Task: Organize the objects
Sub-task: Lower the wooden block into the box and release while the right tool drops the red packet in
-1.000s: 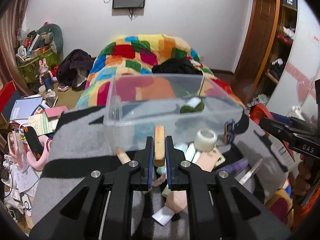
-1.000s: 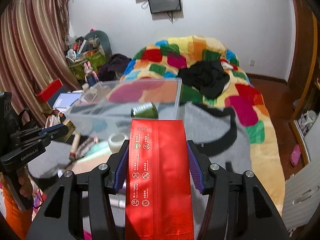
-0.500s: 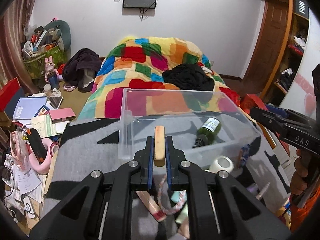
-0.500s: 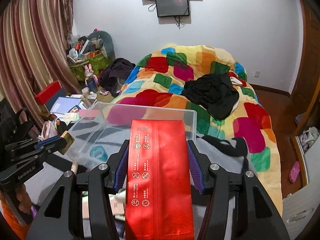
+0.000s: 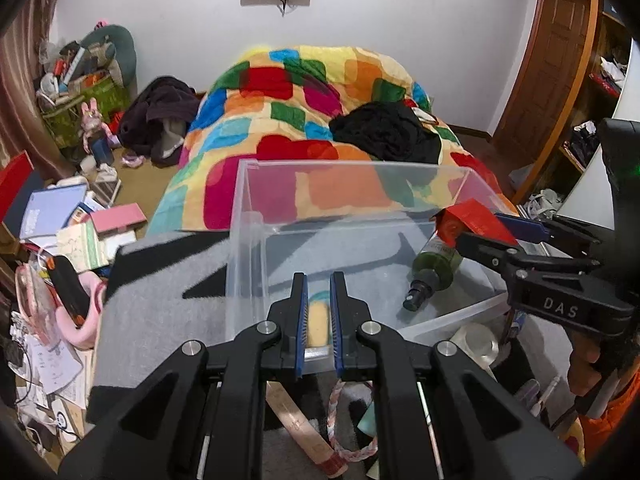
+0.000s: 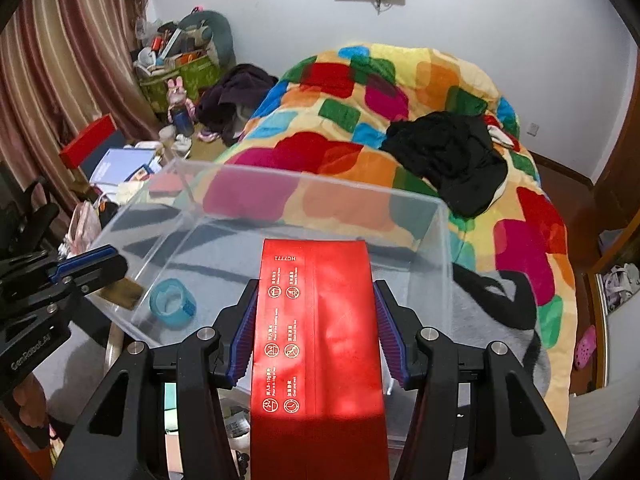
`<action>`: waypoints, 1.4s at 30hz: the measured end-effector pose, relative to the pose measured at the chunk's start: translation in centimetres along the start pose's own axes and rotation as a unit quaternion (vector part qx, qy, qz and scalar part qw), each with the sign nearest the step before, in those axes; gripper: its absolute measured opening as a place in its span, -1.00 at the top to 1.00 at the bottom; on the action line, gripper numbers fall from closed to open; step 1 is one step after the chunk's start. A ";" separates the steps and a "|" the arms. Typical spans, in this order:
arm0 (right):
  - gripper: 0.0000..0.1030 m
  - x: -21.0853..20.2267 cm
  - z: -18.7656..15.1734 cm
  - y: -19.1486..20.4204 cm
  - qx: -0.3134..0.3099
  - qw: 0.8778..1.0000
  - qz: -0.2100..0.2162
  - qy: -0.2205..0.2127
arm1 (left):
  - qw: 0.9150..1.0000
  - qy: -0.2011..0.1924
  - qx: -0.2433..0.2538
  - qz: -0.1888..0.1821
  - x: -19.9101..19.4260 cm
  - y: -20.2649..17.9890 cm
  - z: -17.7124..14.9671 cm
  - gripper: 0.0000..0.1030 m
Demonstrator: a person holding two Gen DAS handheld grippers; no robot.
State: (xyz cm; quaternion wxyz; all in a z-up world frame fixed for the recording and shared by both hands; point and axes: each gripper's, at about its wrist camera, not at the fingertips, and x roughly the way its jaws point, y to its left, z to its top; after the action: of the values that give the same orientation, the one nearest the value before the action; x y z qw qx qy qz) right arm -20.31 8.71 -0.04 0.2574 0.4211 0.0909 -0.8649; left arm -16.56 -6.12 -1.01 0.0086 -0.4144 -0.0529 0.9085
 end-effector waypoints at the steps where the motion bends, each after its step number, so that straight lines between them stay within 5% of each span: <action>1: 0.02 0.0 -0.1 0.1 -0.003 1.000 0.000 0.002 | 1.000 0.002 -0.001 -0.002 0.1 0.0 -0.1 0.81; 9: 0.00 -1.8 -0.2 1.0 -0.023 1.000 -0.007 -0.014 | 1.000 -0.013 0.008 -0.003 -1.5 -0.5 -0.3 0.76; 17: -0.17 -6.1 -1.0 1.2 -0.026 0.998 -0.003 -0.058 | 0.999 -0.044 0.004 0.016 -4.5 -0.4 -1.2 -0.06; 22: -0.26 -8.3 -2.8 0.6 -0.021 0.996 -0.022 -0.079 | 0.999 -0.041 0.003 0.025 -5.4 -0.1 -3.1 -0.21; 33: -0.28 -8.4 -8.2 -2.3 0.029 0.997 -0.032 -0.061 | 0.998 0.033 -0.017 0.044 -1.7 0.7 -7.8 -0.21; 37: -0.28 -6.8 -9.4 -2.3 0.023 0.999 -0.025 -0.037 | 0.996 0.052 -0.061 0.033 -0.3 1.9 -8.3 0.25; 42: -0.28 -4.4 -9.9 -2.0 0.023 0.999 -0.030 -0.013 | 0.996 0.044 -0.071 0.042 -0.3 2.0 -8.7 0.53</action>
State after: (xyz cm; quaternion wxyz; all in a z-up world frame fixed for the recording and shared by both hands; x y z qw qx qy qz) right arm -12.38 15.68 -2.98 0.2232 0.4130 0.0804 -0.8793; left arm -9.75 -7.37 -6.69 -0.0565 -0.4550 -0.0998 0.8831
